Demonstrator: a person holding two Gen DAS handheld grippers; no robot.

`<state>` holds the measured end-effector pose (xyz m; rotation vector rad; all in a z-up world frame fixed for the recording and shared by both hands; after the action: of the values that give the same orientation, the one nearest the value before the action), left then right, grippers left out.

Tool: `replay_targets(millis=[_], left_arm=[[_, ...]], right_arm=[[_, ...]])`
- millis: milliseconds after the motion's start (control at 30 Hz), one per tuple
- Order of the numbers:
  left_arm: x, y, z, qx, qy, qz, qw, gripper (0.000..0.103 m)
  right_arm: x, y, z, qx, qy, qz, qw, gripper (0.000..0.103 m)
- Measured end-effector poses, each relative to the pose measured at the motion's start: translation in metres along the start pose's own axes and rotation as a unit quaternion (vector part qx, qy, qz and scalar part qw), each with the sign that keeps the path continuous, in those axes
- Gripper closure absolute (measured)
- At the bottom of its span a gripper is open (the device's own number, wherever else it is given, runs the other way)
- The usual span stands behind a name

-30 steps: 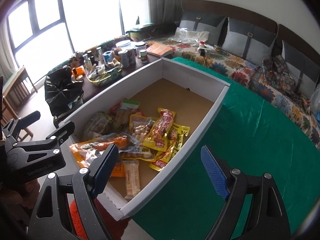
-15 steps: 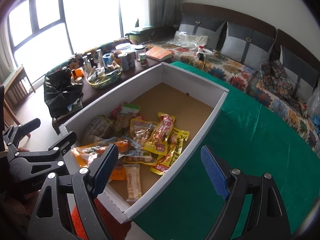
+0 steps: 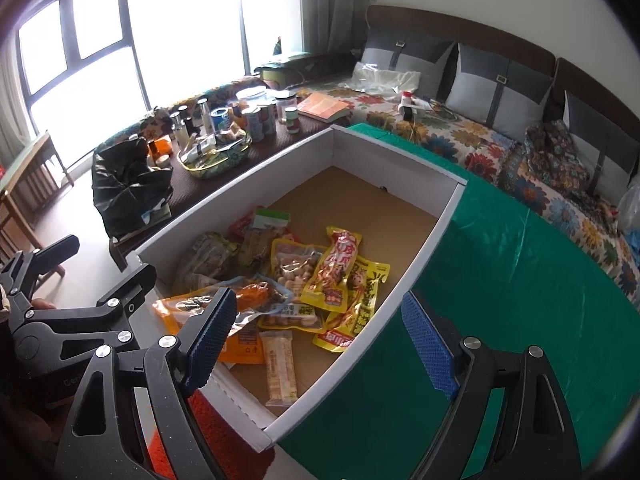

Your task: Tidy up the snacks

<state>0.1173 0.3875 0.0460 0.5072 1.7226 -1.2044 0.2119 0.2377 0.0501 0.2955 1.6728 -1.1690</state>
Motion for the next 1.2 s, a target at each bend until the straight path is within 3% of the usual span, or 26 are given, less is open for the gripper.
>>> replay_targets(millis=[700,1200], left_arm=[[0.004,0.001,-0.004,-0.011,0.01,-0.006,0.9999,0.0],[0.009,0.006,-0.005,-0.002,0.0,-0.019,0.9998,0.0]], right_arm=[[0.0,0.006,-0.007,-0.001,0.003,-0.001,1.0,0.016],[-0.007,0.004,-0.005,0.028,-0.019,0.001,0.999,0.016]])
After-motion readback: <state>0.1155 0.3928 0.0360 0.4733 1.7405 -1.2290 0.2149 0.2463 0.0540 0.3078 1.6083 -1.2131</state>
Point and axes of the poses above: each gripper's, at about its wrist camera, not at the fingertips, and y roughly the way its jaws point, z to its right, x to its underside, the point moved 10 cm from there along y, roughly the way its jaws point, and after that the axes turned 13 degrees about z, right-handed, at the moved point
